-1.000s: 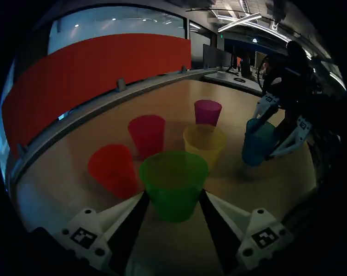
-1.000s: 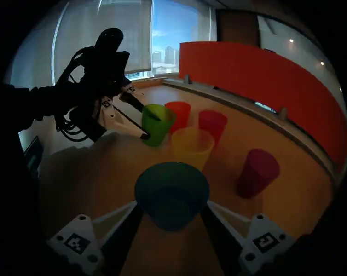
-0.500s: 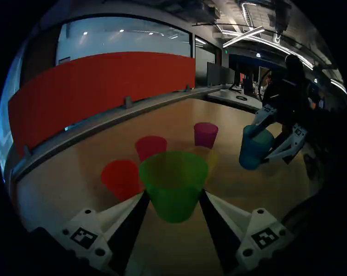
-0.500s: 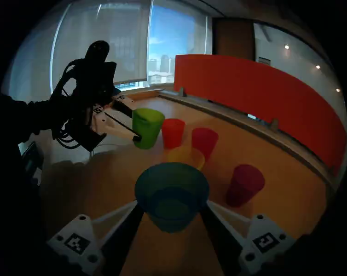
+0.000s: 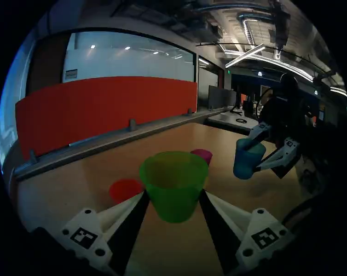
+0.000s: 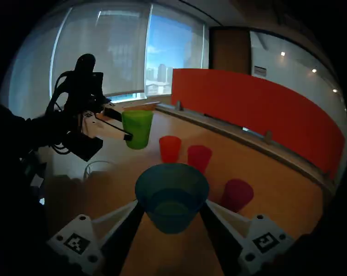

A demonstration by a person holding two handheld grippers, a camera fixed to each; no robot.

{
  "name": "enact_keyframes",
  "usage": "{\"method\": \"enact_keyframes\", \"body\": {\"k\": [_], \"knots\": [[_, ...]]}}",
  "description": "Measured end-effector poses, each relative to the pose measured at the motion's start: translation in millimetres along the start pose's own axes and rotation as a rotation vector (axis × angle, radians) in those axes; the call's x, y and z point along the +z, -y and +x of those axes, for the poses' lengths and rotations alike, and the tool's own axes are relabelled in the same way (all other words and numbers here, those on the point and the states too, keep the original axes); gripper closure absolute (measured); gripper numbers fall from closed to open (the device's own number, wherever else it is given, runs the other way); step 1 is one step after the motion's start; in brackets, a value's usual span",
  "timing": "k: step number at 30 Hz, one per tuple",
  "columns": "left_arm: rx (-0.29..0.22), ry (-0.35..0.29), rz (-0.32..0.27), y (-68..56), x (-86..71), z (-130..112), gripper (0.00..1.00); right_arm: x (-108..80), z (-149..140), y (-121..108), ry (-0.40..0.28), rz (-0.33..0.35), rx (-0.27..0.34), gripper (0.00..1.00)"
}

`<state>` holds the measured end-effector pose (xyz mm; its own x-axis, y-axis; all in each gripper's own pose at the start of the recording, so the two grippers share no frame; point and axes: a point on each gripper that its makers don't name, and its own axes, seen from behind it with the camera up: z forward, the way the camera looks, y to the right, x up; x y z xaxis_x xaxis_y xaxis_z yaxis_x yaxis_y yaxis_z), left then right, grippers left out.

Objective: Pour water

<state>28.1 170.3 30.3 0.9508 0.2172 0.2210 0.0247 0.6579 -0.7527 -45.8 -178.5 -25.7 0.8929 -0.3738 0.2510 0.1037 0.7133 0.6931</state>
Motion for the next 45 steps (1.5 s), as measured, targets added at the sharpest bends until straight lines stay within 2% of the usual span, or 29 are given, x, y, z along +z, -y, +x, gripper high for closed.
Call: {"method": "enact_keyframes", "body": {"k": [8, 12, 27, 36, 45], "knots": [[0.008, -0.034, 0.006, -5.7, -12.9, 10.8, 0.22, -4.0, 16.4, 5.1, -0.051, 0.003, 0.008, 0.15], [0.008, -0.05, 0.001, -8.0, -17.2, 15.3, 0.22, -5.2, 26.1, 8.8, -0.1, 0.015, 0.025, 0.15], [0.023, -0.09, -0.002, -14.8, -23.6, 26.5, 0.22, -8.9, 60.0, 5.2, -0.243, 0.018, 0.053, 0.15], [0.026, -0.112, -0.012, -16.8, -24.9, 31.5, 0.22, -11.7, 68.8, -1.4, -0.268, -0.003, 0.022, 0.15], [0.024, -0.138, -0.026, -22.7, -27.2, 36.1, 0.22, -12.4, 73.7, -5.5, -0.275, -0.01, 0.017, 0.15]]}}
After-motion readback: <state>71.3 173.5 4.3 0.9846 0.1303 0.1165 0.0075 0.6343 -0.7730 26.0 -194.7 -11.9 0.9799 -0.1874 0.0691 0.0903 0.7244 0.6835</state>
